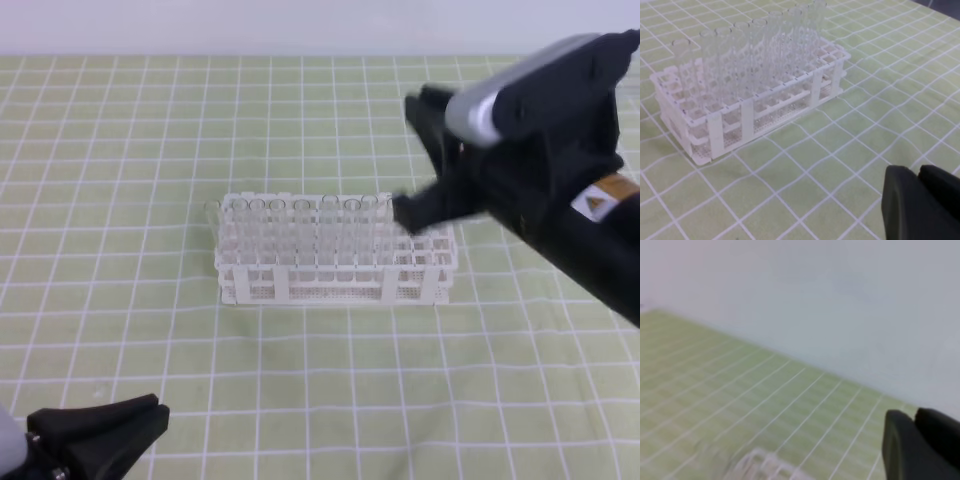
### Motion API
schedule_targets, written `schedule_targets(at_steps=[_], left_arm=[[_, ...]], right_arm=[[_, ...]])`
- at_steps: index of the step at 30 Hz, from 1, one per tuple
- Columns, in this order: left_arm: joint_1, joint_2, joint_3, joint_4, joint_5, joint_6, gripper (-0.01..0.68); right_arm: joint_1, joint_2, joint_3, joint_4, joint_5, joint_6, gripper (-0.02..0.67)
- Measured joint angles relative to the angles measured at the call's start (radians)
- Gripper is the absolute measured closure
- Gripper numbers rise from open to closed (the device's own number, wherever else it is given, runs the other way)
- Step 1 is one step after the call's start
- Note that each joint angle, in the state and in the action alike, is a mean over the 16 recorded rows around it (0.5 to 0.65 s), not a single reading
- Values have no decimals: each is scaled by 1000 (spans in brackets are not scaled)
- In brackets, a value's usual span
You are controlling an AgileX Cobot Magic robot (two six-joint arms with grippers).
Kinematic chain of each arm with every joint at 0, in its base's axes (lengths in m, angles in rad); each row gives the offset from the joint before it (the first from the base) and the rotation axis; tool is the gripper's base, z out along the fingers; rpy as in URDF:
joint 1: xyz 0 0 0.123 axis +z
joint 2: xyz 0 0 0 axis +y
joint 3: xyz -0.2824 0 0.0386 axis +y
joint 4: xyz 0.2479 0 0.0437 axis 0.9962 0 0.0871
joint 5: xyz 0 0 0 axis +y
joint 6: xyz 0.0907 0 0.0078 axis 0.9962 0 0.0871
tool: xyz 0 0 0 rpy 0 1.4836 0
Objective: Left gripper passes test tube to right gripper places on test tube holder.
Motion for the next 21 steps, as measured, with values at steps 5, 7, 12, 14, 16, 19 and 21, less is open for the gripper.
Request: schedule_targets(at_steps=[5, 7, 12, 14, 16, 19, 21], left_arm=[[0, 1, 0, 0, 0, 0, 635], [0, 1, 0, 0, 0, 0, 635], [0, 1, 0, 1, 0, 0, 635], [0, 1, 0, 1, 0, 0, 635], [0, 2, 0, 2, 0, 0, 635], [0, 2, 0, 2, 0, 0, 635], [0, 2, 0, 2, 0, 0, 635]], right_arm=[[-32, -120, 0, -37, 229, -82, 624], [-50, -159, 1, -64, 308, -100, 647], [-110, -248, 1, -132, 452, -111, 662], [-137, -283, 1, -164, 494, -111, 663], [-161, -317, 2, -193, 526, -111, 664], [-199, -371, 5, -222, 570, -110, 664], [-234, -413, 12, -230, 602, -109, 664]])
